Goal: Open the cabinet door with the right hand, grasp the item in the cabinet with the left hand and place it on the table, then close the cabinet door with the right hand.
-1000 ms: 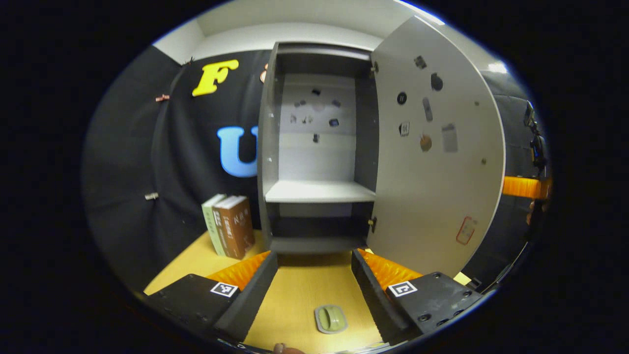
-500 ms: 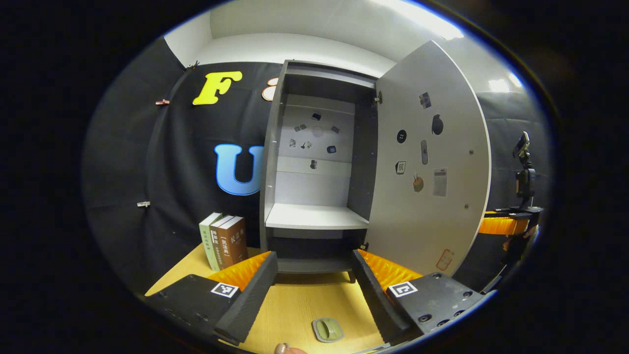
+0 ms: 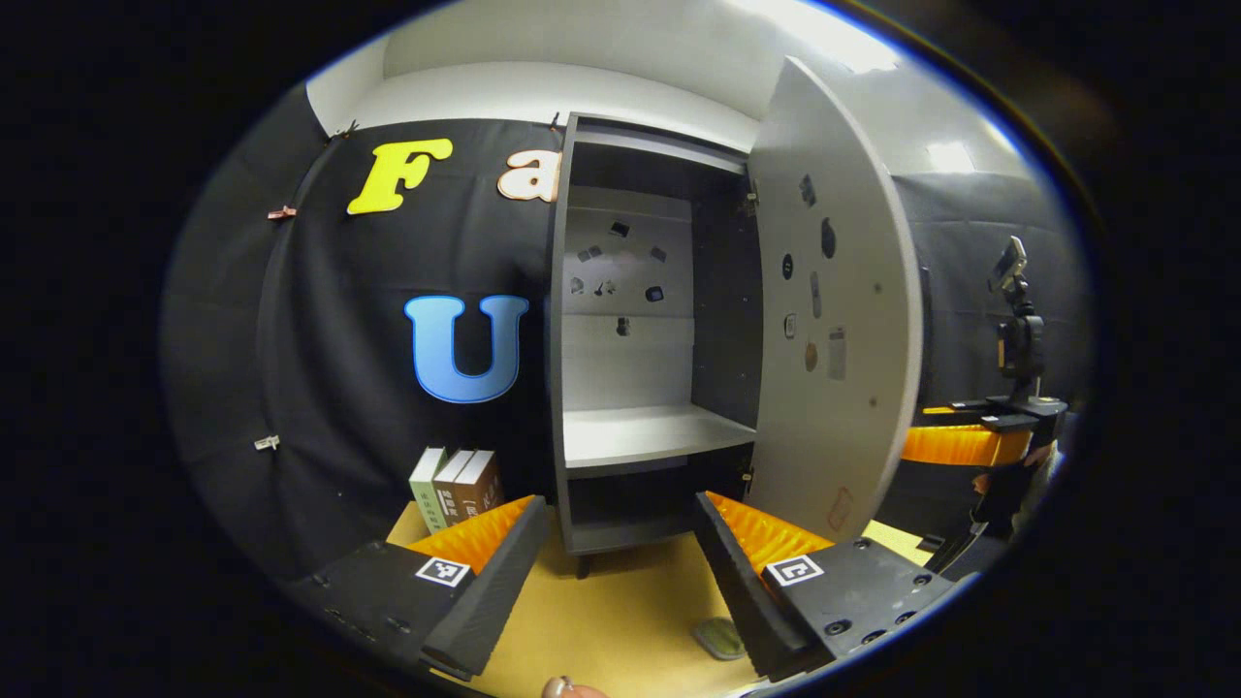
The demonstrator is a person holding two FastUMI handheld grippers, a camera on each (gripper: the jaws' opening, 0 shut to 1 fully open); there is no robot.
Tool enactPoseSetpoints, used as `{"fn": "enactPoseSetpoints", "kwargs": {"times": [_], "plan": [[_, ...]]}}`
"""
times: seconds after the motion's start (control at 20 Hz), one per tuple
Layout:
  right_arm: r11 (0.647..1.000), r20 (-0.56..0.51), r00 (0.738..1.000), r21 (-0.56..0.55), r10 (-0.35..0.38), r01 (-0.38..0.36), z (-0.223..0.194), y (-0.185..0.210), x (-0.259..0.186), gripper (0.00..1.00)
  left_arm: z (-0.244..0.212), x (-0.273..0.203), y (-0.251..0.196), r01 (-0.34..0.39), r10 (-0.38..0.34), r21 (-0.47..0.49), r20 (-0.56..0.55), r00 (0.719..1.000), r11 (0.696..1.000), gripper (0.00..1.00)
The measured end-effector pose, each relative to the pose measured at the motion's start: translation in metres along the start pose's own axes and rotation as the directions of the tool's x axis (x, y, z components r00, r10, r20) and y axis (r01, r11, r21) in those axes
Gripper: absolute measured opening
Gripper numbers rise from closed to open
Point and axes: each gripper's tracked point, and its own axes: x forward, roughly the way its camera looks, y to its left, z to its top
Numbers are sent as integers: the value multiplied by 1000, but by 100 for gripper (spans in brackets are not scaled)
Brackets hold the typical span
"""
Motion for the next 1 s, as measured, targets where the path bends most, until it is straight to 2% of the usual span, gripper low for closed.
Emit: {"fn": "enactPoseSetpoints", "kwargs": {"times": [0.2,0.25,0.35,0.45,0.5,0.55,0.6,0.7,0.85,0.9,1.0], "plan": [[999,19,999,-29,-45,45,-2,14,7,97,0,-14,19,28,-28,16,-7,1000,999,94],[997,24,997,-21,-80,80,-2,7,5,97,1,-16,21,29,-29,10,-6,1000,1000,97],[985,41,984,5,-172,172,3,-15,0,96,6,-15,20,24,-24,-23,4,1000,999,93],[968,97,963,2,-250,251,16,-31,-4,96,15,-12,11,27,-25,-57,39,999,998,93],[960,116,954,-11,-278,281,25,-38,-5,100,18,-10,6,22,-19,-62,50,999,998,95],[952,130,945,-27,-301,306,30,-45,-8,97,23,-8,1,11,-8,-53,58,998,999,93],[944,146,936,-45,-319,328,35,-53,-10,97,27,-4,-2,-5,7,-38,69,998,999,95],[918,175,910,-62,-377,392,41,-71,-14,97,37,-2,-7,-65,66,-13,97,993,998,98],[892,195,883,-69,-428,447,45,-88,-17,97,51,8,-17,-138,137,1,139,981,990,97],[888,198,877,-61,-437,456,46,-92,-17,97,52,12,-22,-141,141,-7,145,979,990,93],[895,196,881,-30,-431,445,47,-94,-14,98,54,14,-33,-132,133,-15,144,981,991,96]]}}
